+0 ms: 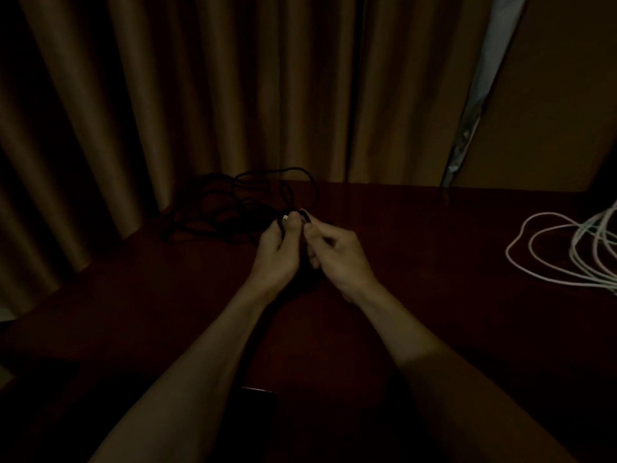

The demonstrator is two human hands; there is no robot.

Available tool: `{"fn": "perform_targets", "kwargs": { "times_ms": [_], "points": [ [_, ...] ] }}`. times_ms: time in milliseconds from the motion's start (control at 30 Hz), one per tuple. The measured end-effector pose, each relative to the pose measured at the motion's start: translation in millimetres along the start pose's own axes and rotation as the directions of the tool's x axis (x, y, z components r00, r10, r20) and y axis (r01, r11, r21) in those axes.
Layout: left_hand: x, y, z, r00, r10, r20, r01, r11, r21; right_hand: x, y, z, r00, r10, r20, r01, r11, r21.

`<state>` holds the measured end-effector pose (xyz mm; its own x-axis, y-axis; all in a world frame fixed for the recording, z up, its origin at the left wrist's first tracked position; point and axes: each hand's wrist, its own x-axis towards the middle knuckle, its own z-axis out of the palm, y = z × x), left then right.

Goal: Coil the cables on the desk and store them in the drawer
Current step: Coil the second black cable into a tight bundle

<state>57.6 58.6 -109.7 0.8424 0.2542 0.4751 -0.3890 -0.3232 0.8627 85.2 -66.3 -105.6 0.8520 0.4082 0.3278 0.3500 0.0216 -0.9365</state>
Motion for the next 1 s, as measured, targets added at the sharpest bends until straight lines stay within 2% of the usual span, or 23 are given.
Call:
{"fn": "perform_targets", "kwargs": {
  "times_ms": [100, 233, 367, 533, 667, 767, 900, 1000],
  "points": [
    [0.4, 4.7, 4.4, 1.000, -0.021, 0.018, 0.022, 0.996, -0.082, -0.1, -0.4, 1.8, 0.999, -0.026, 0.036, 0.028, 0.999, -0.041],
    [5.7, -2.9, 1.7, 0.988, -0.157, -0.007, 0.154, 0.974, -0.169, -0.4, -2.8, 3.9, 0.985, -0.007, 0.171, 0.025, 0.994, -0.102],
    [10.3, -12.0, -3.1, 0.973, -0.224, -0.061, 0.214, 0.967, -0.136, 0.8, 2.1, 2.0, 0.992, 0.048, 0.116, -0.030, 0.988, -0.150],
    [10.1, -4.4, -5.0, 0.943, -0.302, -0.137, 0.272, 0.941, -0.200, -0.8, 5.5, 0.0, 0.992, -0.033, 0.118, 0.065, 0.960, -0.273],
    [12.4, 1.8, -8.5, 0.891, -0.384, -0.244, 0.293, 0.895, -0.337, 1.7, 7.4, -0.2, 0.968, -0.140, 0.210, 0.231, 0.827, -0.512],
    [15.5, 3.9, -13.4, 0.855, -0.440, -0.274, 0.287, 0.842, -0.456, 1.1, 4.1, -2.5, 0.945, -0.149, 0.292, 0.307, 0.712, -0.631],
    [16.8, 4.5, -17.6, 0.834, -0.499, -0.236, 0.302, 0.770, -0.561, 3.4, 4.6, -7.9, 0.951, -0.002, 0.308, 0.215, 0.720, -0.660],
    [15.5, 3.8, -21.5, 0.845, -0.514, -0.145, 0.362, 0.751, -0.552, 4.2, 7.6, -15.2, 0.945, 0.057, 0.322, 0.220, 0.619, -0.754]
  ]
}}
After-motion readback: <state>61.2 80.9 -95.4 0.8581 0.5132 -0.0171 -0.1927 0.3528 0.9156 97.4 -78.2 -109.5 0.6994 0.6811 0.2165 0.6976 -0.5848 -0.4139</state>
